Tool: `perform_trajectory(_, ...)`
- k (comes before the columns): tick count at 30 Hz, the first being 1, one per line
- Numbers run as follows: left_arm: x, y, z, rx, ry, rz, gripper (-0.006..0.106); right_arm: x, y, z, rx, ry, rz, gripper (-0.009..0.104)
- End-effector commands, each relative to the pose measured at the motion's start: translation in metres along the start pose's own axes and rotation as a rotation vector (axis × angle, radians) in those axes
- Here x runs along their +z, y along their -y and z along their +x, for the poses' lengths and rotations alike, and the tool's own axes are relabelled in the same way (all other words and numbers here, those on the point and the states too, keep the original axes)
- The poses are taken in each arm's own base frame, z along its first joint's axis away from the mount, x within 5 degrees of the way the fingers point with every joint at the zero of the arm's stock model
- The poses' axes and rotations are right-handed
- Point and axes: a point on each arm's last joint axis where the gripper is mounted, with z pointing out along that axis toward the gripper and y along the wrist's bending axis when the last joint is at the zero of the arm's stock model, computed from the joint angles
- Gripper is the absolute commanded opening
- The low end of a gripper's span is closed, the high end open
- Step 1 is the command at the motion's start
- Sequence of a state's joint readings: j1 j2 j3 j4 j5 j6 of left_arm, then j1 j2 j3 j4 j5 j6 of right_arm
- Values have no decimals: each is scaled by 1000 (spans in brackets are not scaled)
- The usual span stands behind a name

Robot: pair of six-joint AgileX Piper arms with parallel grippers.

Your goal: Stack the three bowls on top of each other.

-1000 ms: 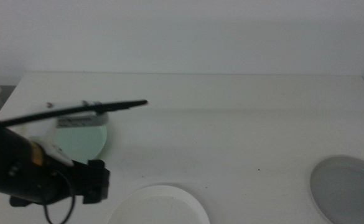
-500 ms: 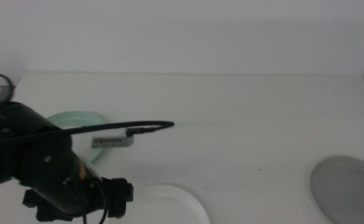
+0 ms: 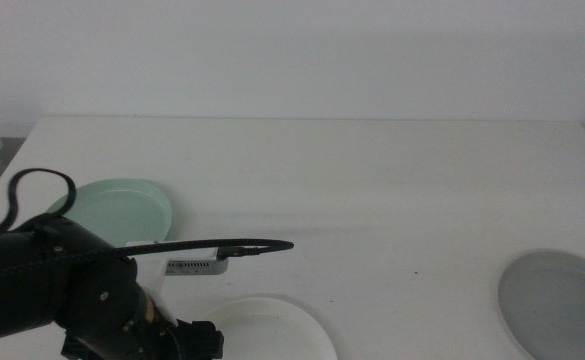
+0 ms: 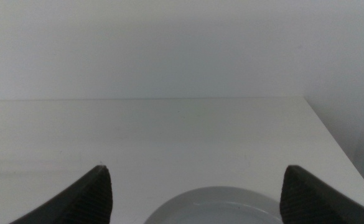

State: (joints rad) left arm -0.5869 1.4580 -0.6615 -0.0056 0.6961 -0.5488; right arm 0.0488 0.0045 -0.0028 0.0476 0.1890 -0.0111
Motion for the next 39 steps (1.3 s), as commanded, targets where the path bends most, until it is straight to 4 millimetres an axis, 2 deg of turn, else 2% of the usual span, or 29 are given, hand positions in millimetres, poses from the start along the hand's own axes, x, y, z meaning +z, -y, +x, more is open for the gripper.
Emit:
perform_trajectory(1, 5, 2, -2, -2, 9, 12, 94, 0, 1, 0, -15, 10, 7, 92)
perform_trajectory(6, 20, 4, -3, -12, -28, -3, 90, 0, 1, 0, -15, 10, 7, 92)
perform_trajectory(10, 24, 4, -3, -14, -43, -11, 78, 0, 1, 0, -15, 10, 7, 92)
perform_trajectory(14, 24, 4, -3, -18, -44, -9, 52, 0, 1, 0, -15, 10, 7, 92)
perform_trajectory(20, 23, 3, -1, -20, -63, -20, 0, 0, 1, 0, -15, 10, 7, 92)
perform_trajectory(23, 6, 2, 0, -7, -93, -45, -2, 0, 1, 0, -15, 10, 7, 92)
perform_trajectory(26, -28, 3, -8, 22, -23, -38, -2, 0, 1, 0, -15, 10, 7, 92)
perform_trajectory(30, -87, 13, -36, 50, 145, -7, -2, 0, 1, 0, -15, 10, 7, 92)
perform_trajectory(33, -115, 20, -65, 83, 186, -6, -2, 0, 1, 0, -15, 10, 7, 92)
perform_trajectory(36, -120, 30, -100, 119, 215, 3, -2, 0, 1, 0, -15, 10, 7, 92)
perform_trajectory(39, -113, 39, -134, 139, 207, 27, -2, 0, 1, 0, -15, 10, 7, 92)
